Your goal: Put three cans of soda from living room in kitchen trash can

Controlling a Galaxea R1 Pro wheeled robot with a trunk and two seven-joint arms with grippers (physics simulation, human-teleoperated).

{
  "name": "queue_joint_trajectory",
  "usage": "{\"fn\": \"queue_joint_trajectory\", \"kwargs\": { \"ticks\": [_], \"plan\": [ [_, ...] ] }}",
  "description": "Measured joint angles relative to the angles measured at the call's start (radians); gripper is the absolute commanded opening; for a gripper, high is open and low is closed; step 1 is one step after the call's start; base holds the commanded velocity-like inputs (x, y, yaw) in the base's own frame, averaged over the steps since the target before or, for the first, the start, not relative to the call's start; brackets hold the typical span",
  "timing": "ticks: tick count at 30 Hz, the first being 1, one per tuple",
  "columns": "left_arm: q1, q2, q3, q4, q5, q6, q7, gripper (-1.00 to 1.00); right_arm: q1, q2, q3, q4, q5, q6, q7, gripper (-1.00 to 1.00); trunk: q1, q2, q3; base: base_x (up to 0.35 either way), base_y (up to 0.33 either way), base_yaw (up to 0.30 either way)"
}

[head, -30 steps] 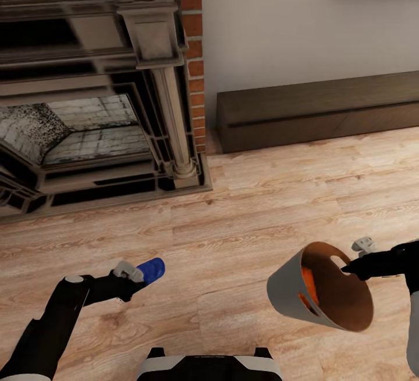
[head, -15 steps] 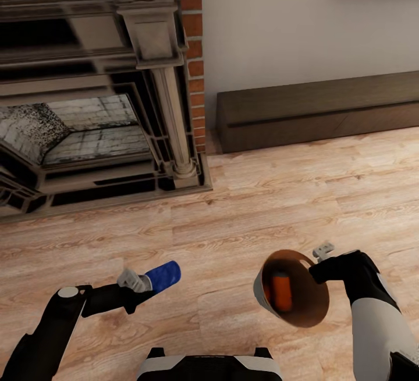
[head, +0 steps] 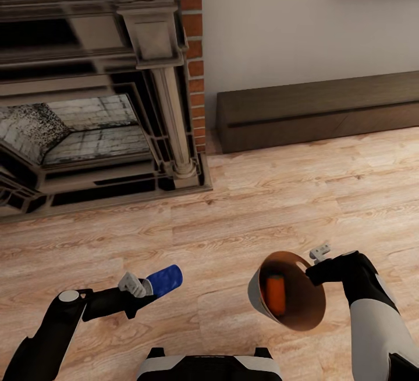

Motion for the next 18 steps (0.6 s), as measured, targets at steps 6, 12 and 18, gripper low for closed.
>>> {"fn": "queue_joint_trajectory", "kwargs": {
  "ticks": [6,12,18],
  "plan": [
    [0.0,0.0,0.0,0.005,0.0,0.0,-0.001,-1.0,0.001,-0.015,0.001,-0.002,-0.01,0.008,0.147,-1.0,0.0,0.0,0.0,0.0,0.0,0.0],
    [0.0,0.0,0.0,0.006,0.001,0.0,-0.032,-1.0,0.0,-0.079,0.001,-0.007,-0.011,-0.041,0.321,-1.0,0.0,0.0,0.0,0.0,0.0,0.0],
    [0.0,0.001,0.001,0.007,0.0,-0.002,-0.079,-1.0,0.0,-0.089,0.0,-0.007,-0.015,-0.052,0.356,-1.0,0.0,0.0,0.0,0.0,0.0,0.0]
  ]
}}
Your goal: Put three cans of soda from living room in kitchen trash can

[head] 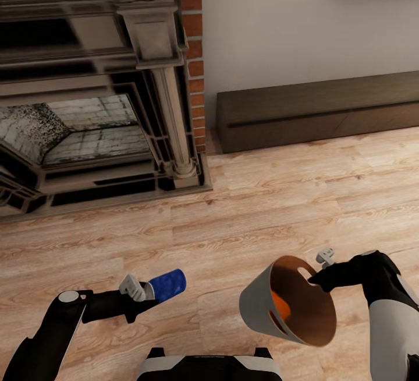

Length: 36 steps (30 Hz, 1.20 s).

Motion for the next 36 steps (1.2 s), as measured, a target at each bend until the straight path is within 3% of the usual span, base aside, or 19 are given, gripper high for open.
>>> {"fn": "queue_joint_trajectory", "kwargs": {
  "ticks": [15,20,27,31,34,36],
  "plan": [
    [0.0,-0.001,0.001,0.001,-0.001,0.0,-0.007,-1.0,0.0,0.003,0.001,-0.002,0.003,-0.001,-0.01,-1.0,0.0,0.0,0.0,0.0,0.0,0.0],
    [0.0,0.001,0.004,0.047,0.002,0.0,-0.009,-1.0,0.0,0.007,0.003,-0.003,0.004,-0.001,-0.011,-1.0,0.0,0.0,0.0,0.0,0.0,0.0],
    [0.0,0.008,0.007,0.055,0.005,0.056,-0.125,-1.0,0.0,0.01,0.003,-0.003,0.004,0.0,-0.01,-1.0,0.0,0.0,0.0,0.0,0.0,0.0],
    [0.0,0.008,0.008,0.05,0.006,0.072,-0.148,-1.0,0.0,0.011,0.004,-0.003,0.003,-0.001,-0.009,-1.0,0.0,0.0,0.0,0.0,0.0,0.0],
    [0.0,0.009,0.009,0.023,0.008,0.104,-0.185,-1.0,0.0,0.013,0.003,-0.003,0.005,0.0,-0.013,-1.0,0.0,0.0,0.0,0.0,0.0,0.0],
    [0.0,0.01,0.009,-0.025,0.012,0.14,-0.241,-1.0,0.0,0.013,0.004,-0.002,0.009,0.0,-0.015,-1.0,0.0,0.0,0.0,0.0,0.0,0.0]
  ]
}}
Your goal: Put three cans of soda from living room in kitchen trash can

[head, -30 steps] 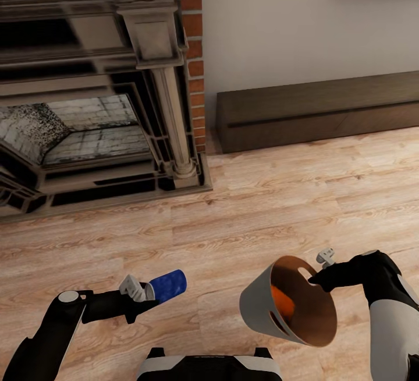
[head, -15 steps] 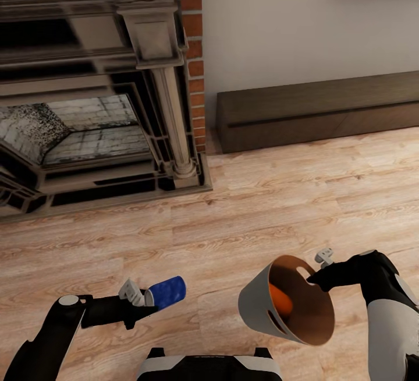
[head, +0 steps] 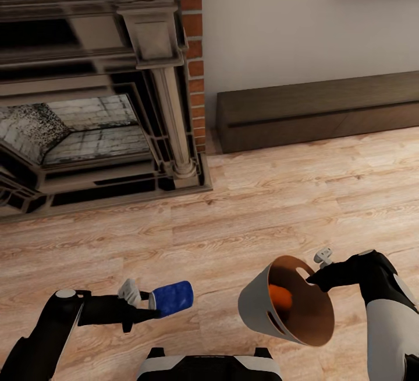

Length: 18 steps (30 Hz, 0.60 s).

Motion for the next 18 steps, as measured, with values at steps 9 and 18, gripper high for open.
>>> {"fn": "queue_joint_trajectory", "kwargs": {
  "ticks": [9,18],
  "plan": [
    [0.0,0.0,0.036,-0.169,0.058,0.07,-0.114,-1.0,0.0,0.003,0.003,0.001,0.006,0.001,-0.001,-1.0,0.0,0.0,0.0,0.0,0.0,0.0],
    [-0.011,0.005,0.116,-0.208,0.151,0.116,-0.139,-1.0,0.0,0.016,0.108,-0.001,0.009,0.018,-0.006,-1.0,0.0,0.0,0.0,0.0,0.0,0.0]
  ]
}}
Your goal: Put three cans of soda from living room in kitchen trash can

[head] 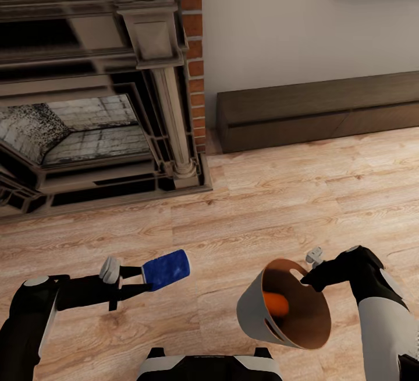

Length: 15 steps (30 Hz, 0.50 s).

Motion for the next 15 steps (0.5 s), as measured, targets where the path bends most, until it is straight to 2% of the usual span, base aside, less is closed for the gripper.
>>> {"fn": "queue_joint_trajectory", "kwargs": {
  "ticks": [2,4,9,15],
  "plan": [
    [-0.002,0.0,0.002,-0.001,0.004,0.009,0.0,-1.0,-0.001,0.006,0.014,-0.003,0.003,0.004,0.001,-1.0,0.0,0.0,0.0,0.0,0.0,0.0],
    [-0.006,0.0,0.003,-0.002,0.012,0.022,0.0,-1.0,-0.002,0.009,0.055,-0.004,0.005,0.039,0.002,-1.0,0.0,0.0,0.0,0.0,0.0,0.0],
    [-0.007,0.0,0.001,-0.002,0.034,0.051,0.0,-1.0,-0.004,0.009,0.107,-0.007,0.003,0.077,0.004,-1.0,0.0,0.0,0.0,0.0,0.0,0.0],
    [-0.007,-0.002,-0.004,-0.002,0.042,0.065,0.0,-1.0,-0.007,0.01,0.13,-0.007,0.003,0.087,0.004,-1.0,0.0,0.0,0.0,0.0,0.0,0.0]
  ]
}}
